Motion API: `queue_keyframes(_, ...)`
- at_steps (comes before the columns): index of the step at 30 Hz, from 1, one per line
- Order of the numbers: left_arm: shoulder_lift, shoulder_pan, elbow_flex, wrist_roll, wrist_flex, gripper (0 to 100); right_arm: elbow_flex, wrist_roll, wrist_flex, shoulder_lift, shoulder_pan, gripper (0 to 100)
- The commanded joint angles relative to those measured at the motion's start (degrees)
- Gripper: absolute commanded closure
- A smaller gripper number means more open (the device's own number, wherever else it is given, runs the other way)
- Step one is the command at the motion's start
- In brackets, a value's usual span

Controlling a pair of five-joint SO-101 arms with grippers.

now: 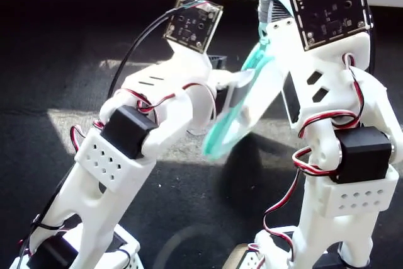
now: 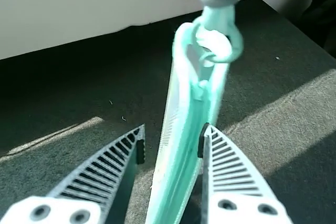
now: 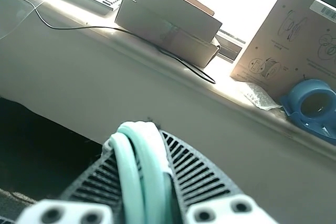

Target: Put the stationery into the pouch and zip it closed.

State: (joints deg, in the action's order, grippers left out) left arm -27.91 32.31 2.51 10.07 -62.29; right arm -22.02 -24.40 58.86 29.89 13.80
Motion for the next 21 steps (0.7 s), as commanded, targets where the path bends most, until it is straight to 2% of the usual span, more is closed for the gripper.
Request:
queue_keyframes(1, -0.1, 1.3, -2.1, -2.6, 0.5, 81, -3.1, -0.6, -2.0, 0.4, -0.2, 99.2)
queue_keyframes(8, -0.4, -0.1, -2.2, -2.7, 0.3, 81, -2.9, -0.6, -2.0, 0.4, -0.2, 99.2)
queue_keyframes(16, 0.0, 3.3, -2.4, -2.7, 1.9, 81, -2.9, -0.6, -2.0, 0.4, -0.2, 99.2)
queue_keyframes(21, 0.2, 1.0, -2.2, -3.0, 4.4, 81, -2.9, -0.6, -2.2, 0.4, -0.2, 99.2)
